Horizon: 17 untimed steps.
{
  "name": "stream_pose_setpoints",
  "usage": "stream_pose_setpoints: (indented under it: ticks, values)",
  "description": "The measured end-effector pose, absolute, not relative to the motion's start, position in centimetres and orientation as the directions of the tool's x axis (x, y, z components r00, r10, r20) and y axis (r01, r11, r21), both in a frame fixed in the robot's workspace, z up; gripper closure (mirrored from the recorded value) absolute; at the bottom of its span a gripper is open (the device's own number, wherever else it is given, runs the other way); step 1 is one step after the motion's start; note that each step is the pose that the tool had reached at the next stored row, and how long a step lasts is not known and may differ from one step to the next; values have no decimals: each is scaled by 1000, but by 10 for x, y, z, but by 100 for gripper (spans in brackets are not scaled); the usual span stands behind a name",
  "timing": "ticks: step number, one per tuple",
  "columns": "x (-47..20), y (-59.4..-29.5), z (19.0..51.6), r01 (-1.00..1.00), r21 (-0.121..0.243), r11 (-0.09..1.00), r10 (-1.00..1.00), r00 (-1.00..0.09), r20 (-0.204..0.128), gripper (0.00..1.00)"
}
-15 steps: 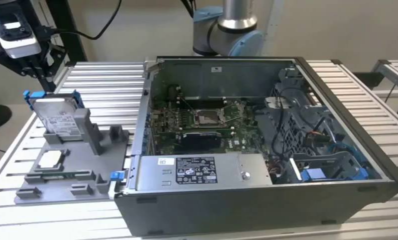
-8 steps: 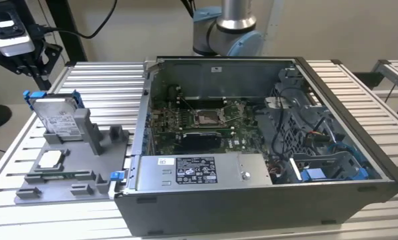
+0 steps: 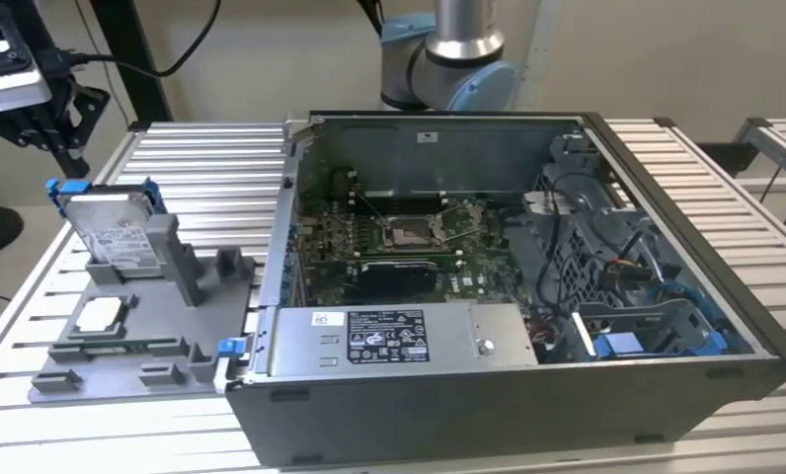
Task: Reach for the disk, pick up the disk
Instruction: 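Reach for the disk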
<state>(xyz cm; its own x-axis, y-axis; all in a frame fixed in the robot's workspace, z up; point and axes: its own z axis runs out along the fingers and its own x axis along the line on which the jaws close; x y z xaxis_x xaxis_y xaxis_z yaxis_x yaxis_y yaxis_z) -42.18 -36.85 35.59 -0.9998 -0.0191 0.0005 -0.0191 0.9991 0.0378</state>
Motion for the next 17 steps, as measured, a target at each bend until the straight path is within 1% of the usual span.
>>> stream_pose_setpoints:
  ticks: [7, 17]
  values:
    - [-438, -363, 354, -19, 38, 999, -19, -1000, 0, 100]
    - [-439, -357, 354, -20, 35, 999, -20, -1000, 1, 100]
